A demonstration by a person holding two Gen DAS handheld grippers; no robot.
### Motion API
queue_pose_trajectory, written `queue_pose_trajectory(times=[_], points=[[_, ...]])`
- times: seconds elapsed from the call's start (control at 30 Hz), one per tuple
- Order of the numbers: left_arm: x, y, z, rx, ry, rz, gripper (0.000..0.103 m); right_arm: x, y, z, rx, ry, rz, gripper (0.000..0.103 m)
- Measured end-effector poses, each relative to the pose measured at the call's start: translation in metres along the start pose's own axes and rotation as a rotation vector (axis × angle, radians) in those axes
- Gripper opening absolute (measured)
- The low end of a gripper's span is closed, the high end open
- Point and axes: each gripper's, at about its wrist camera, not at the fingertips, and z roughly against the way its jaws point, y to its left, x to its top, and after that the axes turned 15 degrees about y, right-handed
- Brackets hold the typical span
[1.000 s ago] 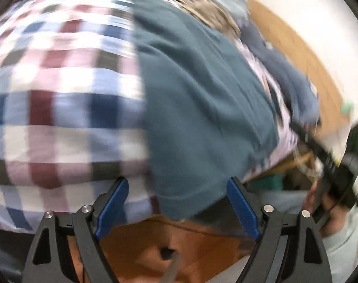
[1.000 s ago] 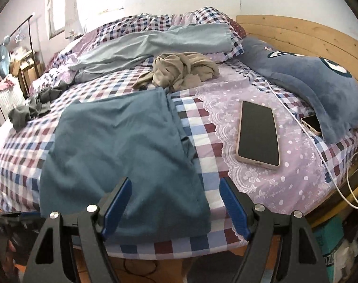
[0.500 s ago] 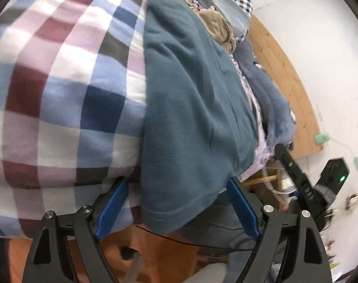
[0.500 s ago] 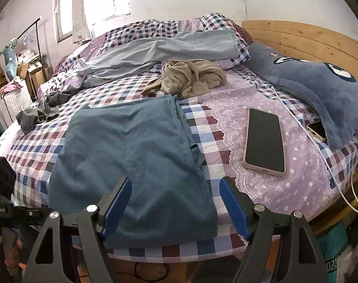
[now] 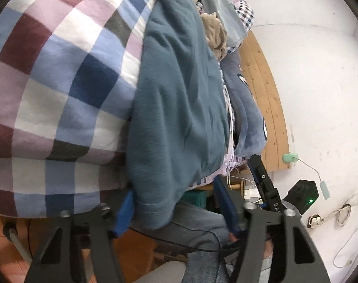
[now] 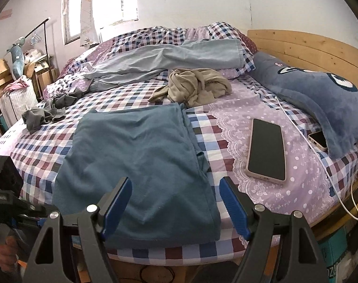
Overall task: Fold clothes
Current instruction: 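Close both tools on the folded teal shirt edge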
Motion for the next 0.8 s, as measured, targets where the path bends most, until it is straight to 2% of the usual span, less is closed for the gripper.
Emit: queue_pose_trajectory(times=[0.03, 0.07, 0.13, 0.2, 0.33, 0.47, 0.6, 0.67, 0.8], points=[[0.001, 0.001, 0.000, 0.011, 0.002, 0.012, 0.036, 0.000, 0.002, 0.001, 0.005, -0.004, 0.007, 0.080], [0.001, 0.003, 0.001, 0.022, 0.002, 0.025, 0.024, 0.000, 0.003, 0.001, 0.009, -0.008, 0.014, 0.080], [0.002, 0.006, -0.004, 0.011, 0.005, 0.044, 0.021, 0.000, 0.008, 0.003, 0.021, -0.017, 0.034, 0.080], [0.001, 0.004, -0.003, -0.002, 0.005, 0.039, 0.013, -0.002, 0.018, 0.006, 0.041, -0.027, 0.083, 0.080], [0.000, -0.007, -0.003, -0.055, -0.008, 0.009, 0.010, -0.010, 0.044, 0.017, 0.090, -0.066, 0.211, 0.080], [-0.002, -0.015, 0.003, -0.107, -0.032, -0.015, 0.010, -0.023, 0.073, 0.027, 0.102, -0.087, 0.349, 0.080], [0.001, -0.026, 0.010, -0.160, -0.046, -0.033, 0.010, -0.040, 0.104, 0.034, 0.025, -0.116, 0.496, 0.080], [0.002, -0.028, 0.014, -0.187, -0.047, -0.032, 0.010, -0.047, 0.117, 0.034, 0.015, -0.117, 0.559, 0.080], [0.006, -0.027, 0.020, -0.249, -0.030, -0.027, 0.010, -0.057, 0.135, 0.021, -0.048, -0.111, 0.658, 0.080]])
